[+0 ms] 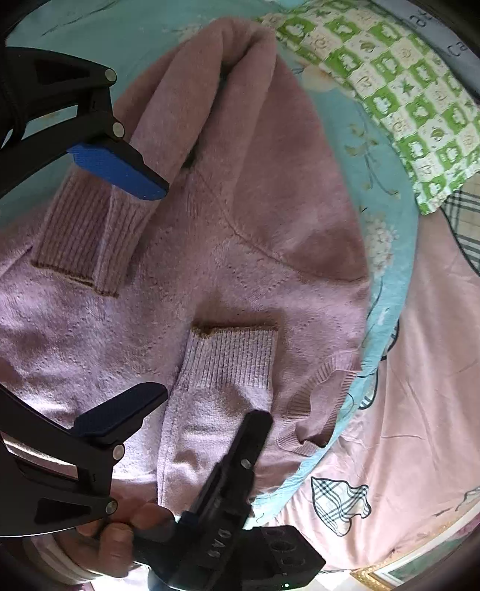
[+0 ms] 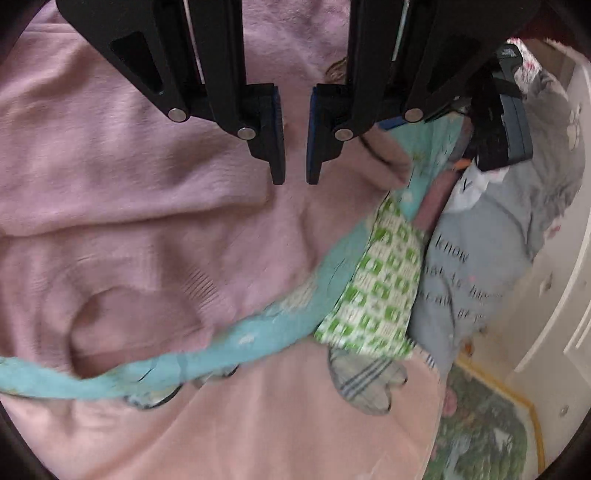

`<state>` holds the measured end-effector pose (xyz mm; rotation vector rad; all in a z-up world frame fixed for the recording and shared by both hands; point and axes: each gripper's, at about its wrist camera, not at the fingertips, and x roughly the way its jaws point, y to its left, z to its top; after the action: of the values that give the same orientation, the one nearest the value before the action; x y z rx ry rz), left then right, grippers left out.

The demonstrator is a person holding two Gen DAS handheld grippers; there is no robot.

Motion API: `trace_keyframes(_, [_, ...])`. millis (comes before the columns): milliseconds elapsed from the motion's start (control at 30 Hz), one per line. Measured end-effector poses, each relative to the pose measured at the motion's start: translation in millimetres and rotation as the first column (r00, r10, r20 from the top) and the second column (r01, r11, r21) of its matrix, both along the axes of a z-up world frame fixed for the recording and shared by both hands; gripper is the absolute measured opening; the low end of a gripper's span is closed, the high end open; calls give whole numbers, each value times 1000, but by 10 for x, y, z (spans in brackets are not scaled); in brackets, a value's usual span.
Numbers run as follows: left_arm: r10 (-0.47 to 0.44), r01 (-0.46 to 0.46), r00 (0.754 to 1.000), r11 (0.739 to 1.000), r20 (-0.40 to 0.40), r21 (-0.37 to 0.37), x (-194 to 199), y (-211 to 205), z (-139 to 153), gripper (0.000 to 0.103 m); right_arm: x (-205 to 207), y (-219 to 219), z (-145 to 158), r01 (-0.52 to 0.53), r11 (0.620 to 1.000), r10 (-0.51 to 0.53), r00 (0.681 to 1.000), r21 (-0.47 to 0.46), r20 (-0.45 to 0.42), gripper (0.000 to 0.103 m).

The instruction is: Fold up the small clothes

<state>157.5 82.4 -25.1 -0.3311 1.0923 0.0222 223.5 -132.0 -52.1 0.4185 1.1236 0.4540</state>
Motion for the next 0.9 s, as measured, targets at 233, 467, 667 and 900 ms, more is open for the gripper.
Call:
trace_keyframes(233, [-41,39,998,998,-40,-59,475,-135,-160,100,-72,-319,77,112,994,-112,994,-2,-17,14])
trace_keyframes(467, [-101,80,978,990,-183,-117,1020,-427,-603,102,-471,-962,375,287,958,-287,958,-11,12,27])
trace_keyframes(667, [-194,180,978,971,-74,-159,1181,-700,-508,55,-826,-1327,472,402,915,-402,916,-29,10,30])
trace_keyframes(900, [-183,196,978,971,100,-134,822,-532,35,5,-994,-1598,608,488,871,-486,873,-55,41,30])
